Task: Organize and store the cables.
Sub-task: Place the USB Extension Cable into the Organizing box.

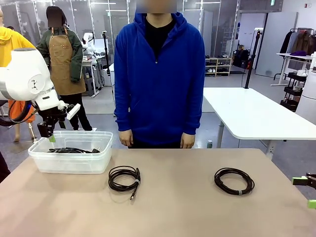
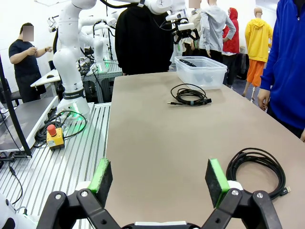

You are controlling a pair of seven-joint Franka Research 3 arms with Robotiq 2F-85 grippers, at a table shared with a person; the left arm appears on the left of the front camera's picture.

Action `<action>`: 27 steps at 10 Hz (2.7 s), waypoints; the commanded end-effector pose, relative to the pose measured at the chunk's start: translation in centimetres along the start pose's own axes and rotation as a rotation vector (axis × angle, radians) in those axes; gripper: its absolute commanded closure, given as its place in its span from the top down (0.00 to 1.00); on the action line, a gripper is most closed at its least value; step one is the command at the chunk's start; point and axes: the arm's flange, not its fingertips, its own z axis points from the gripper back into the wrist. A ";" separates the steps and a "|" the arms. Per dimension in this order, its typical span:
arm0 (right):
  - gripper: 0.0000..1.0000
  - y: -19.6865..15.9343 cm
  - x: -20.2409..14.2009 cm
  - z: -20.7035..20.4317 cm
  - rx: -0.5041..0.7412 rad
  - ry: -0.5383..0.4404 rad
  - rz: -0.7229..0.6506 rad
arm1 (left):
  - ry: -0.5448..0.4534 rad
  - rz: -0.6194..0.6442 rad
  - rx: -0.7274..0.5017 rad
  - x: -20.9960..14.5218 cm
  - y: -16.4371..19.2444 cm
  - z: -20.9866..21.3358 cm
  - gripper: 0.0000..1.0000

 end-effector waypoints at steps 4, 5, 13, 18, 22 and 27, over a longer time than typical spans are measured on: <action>1.00 -0.2 0.4 0.0 -0.011 -0.008 -0.025 | -0.115 -0.004 -0.114 -0.6 -5.8 6.2 1.00; 1.00 -0.2 0.4 0.0 -0.011 -0.008 -0.025 | -0.131 -0.022 -0.103 -0.9 -6.8 6.6 1.00; 1.00 -0.2 0.4 0.0 -0.011 -0.008 -0.025 | -0.300 0.173 -0.054 -5.0 -15.2 5.8 1.00; 1.00 -0.2 0.4 0.0 -0.011 -0.008 -0.025 | -0.448 0.462 -0.124 -3.6 -20.3 3.6 1.00; 1.00 -0.2 0.4 0.0 -0.011 -0.008 -0.025 | -0.448 0.449 -0.168 -3.8 -20.5 3.4 1.00; 1.00 -0.2 0.4 0.0 -0.011 -0.008 -0.025 | -0.400 0.573 -0.283 -1.1 -19.8 3.9 1.00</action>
